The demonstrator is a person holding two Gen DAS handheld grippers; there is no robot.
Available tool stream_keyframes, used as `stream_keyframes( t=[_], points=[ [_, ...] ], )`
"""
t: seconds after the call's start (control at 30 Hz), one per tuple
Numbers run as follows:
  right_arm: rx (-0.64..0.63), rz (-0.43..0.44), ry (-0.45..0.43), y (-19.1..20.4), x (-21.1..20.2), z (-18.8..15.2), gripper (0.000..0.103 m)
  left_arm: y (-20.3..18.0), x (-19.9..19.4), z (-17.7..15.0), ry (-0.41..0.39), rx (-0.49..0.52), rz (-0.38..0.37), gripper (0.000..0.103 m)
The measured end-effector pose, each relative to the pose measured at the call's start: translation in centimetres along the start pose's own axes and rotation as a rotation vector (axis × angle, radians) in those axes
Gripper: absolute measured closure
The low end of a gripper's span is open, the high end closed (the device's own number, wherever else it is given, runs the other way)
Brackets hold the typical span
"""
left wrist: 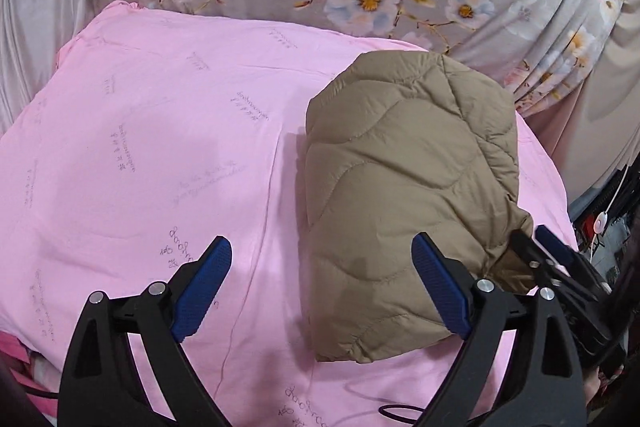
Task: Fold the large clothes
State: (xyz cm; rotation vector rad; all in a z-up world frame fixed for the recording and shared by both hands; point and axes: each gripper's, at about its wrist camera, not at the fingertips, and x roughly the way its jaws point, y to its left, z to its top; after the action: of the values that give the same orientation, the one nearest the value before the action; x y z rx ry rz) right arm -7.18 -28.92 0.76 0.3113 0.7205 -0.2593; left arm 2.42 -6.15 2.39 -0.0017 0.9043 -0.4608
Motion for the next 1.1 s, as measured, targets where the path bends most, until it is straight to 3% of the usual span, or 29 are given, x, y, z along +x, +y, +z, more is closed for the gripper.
stream_keyframes(
  t=[0.03,0.07,0.2,0.3,0.5,0.8,1.1],
  points=[
    [-0.007,-0.01,0.043,0.0,1.2,0.0,0.048,-0.8,0.5,0.0,0.007,0.006,0.005,0.015],
    [-0.023,-0.03,0.08,0.0,2.2,-0.2,0.073,-1.2,0.8,-0.2,0.014,0.022,0.002,0.015],
    [-0.006,-0.042,0.087,-1.4,1.2,-0.2,0.092,-3.6,3.0,-1.0,0.059,0.082,0.002,0.019],
    [0.005,-0.111,0.08,-2.7,0.1,-1.2,0.093,-5.2,5.2,-1.8,0.105,0.125,0.008,0.021],
    [0.046,-0.199,0.137,-5.2,2.0,-4.1,0.092,-8.0,8.3,-3.3,0.161,0.189,0.009,0.021],
    [0.104,-0.204,0.15,-6.4,5.0,-6.0,0.089,-9.2,11.0,-4.2,0.187,0.23,0.052,0.015],
    [0.139,-0.2,0.122,-6.8,5.8,-7.0,0.087,-9.6,12.4,-4.9,0.163,0.253,0.087,0.012]
  ],
)
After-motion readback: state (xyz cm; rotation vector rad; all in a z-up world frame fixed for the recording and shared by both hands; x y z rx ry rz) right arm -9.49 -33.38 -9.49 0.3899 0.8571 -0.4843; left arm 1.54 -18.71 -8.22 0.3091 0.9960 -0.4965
